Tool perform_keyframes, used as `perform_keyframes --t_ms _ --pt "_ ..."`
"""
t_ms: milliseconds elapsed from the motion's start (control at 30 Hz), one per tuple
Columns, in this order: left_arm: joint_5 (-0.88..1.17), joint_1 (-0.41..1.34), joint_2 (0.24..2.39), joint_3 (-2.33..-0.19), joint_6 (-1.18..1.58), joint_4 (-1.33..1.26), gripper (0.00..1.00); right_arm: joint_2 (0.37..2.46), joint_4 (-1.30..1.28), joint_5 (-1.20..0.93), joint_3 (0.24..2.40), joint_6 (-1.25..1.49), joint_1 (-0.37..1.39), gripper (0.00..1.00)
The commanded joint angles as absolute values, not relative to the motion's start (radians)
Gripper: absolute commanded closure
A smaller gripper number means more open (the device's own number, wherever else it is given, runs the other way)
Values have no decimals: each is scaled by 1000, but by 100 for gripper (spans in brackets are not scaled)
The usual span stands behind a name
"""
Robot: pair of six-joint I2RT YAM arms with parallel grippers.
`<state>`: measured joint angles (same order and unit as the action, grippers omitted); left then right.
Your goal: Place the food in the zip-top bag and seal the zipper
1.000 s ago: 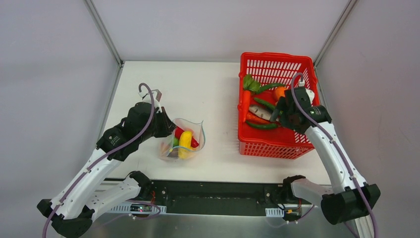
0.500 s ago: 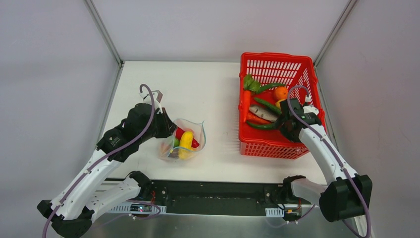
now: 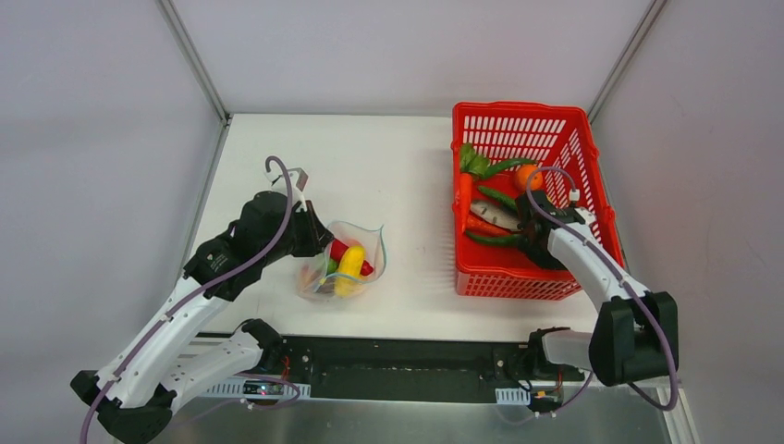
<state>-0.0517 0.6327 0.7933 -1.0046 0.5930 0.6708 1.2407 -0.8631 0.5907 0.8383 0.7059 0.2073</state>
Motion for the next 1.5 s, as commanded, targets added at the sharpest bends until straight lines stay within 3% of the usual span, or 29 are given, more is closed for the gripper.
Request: perform_keyframes --t_ms 0,267,567,667,867,1067,1300,1467 --pt "-18 620 806 -1003 584 623 100 1298 -926 642 869 712 198 0" --pt "-18 618 813 -1009 581 624 100 1352 -820 556 831 674 217 13" --pt "-23 617 802 -1002 589 630 100 1352 -793 494 894 628 301 47" --pt "-28 617 801 -1004 588 633 100 1311 -731 365 902 568 306 52" --pt "-29 617 794 -1000 595 635 100 1245 -599 195 852 540 307 48" --pt "-33 617 789 -1004 596 644 100 1315 -761 372 948 513 306 27" --pt "-31 617 793 -1004 600 643 100 1246 -774 340 961 476 306 22" --pt "-28 617 786 -1003 601 646 100 1208 -875 495 977 538 284 14"
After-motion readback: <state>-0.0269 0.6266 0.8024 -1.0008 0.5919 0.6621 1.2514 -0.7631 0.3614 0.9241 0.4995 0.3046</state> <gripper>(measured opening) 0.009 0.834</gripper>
